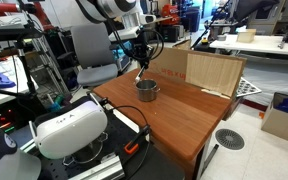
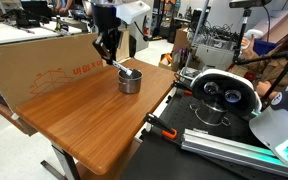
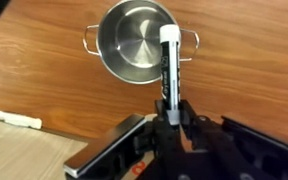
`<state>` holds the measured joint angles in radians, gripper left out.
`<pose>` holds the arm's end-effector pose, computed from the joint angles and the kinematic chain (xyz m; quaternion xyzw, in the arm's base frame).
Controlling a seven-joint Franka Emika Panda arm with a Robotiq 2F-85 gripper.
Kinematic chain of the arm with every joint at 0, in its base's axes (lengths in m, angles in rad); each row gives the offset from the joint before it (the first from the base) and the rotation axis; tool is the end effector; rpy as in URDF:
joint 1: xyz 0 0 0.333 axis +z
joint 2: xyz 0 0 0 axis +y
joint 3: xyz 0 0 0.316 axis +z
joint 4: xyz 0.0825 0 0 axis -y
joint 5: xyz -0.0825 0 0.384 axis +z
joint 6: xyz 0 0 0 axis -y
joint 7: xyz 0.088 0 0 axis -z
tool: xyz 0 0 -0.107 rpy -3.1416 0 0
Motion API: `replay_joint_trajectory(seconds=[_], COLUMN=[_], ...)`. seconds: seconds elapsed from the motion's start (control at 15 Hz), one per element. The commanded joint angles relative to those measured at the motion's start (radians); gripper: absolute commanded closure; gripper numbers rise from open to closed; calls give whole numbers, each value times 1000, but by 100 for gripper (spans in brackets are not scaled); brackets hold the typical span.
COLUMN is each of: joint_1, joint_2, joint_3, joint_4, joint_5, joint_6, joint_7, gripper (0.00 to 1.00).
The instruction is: Pick up the black pen and place it in the silver cup.
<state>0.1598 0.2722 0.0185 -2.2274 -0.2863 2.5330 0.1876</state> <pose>0.5423 0.1009 0.2528 0.9904 0.1107 0.0313 0.0766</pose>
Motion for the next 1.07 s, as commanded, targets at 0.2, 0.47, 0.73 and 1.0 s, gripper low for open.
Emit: replay_joint_trajectory(seconds=[0.2,0.47,0.73,1.0], joint_1=[22,39,55,51], joint_2=[-41,-35,-10,11], joint_3=[-65,-108,-128,-120], joint_4=[-114,-134,-127,-121], joint_5=[-149,-228,-282,-256], joint_6=[173,234,220,199], joint_7=[175,258,311,291], gripper=[95,95,95,95])
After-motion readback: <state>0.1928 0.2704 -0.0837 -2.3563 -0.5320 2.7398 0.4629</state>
